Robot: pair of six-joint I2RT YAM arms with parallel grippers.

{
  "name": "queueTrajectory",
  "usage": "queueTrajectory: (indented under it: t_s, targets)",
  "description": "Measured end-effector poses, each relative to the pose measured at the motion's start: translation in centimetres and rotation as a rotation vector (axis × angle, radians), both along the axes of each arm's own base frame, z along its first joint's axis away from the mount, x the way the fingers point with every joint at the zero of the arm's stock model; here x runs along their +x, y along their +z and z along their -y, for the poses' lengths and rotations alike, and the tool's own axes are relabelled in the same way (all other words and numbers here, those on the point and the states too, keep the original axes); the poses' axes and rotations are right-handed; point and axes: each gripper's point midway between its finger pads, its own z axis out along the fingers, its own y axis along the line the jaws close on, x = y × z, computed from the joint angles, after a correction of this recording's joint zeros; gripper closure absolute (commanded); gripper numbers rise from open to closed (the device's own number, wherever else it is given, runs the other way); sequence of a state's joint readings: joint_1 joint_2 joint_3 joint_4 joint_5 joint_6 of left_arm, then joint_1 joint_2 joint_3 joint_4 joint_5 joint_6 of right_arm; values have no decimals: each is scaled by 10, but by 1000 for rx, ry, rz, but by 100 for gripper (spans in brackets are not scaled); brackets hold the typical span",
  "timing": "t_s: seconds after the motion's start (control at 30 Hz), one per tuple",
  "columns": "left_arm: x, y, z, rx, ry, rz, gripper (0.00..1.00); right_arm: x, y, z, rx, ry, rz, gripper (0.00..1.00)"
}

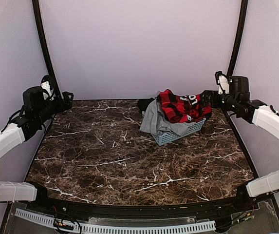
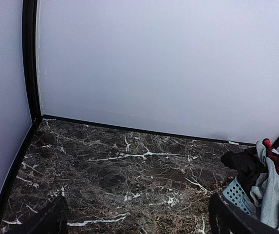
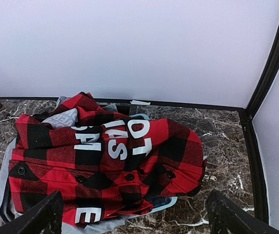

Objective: Fold and stack the long sleeve shirts
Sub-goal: Pick up the crumpled shirt from the bin.

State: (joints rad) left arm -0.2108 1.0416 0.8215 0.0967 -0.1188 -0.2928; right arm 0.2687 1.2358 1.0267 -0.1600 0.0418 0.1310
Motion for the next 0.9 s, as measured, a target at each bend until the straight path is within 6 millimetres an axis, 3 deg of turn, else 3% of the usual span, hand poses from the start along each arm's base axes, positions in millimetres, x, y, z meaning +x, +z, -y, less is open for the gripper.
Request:
queueTrajectory:
  t_s: [0.6, 0.77, 0.9]
  targets:
    - [0, -1, 6, -43, -34, 12, 1, -3, 4, -6, 9, 30, -6, 1]
    - [3, -10, 12, -61, -49, -18, 1, 0, 15, -34, 29, 113, -15, 1]
    - [4, -15, 18, -77, -70, -36, 1, 7, 9, -76, 32, 213, -48, 1]
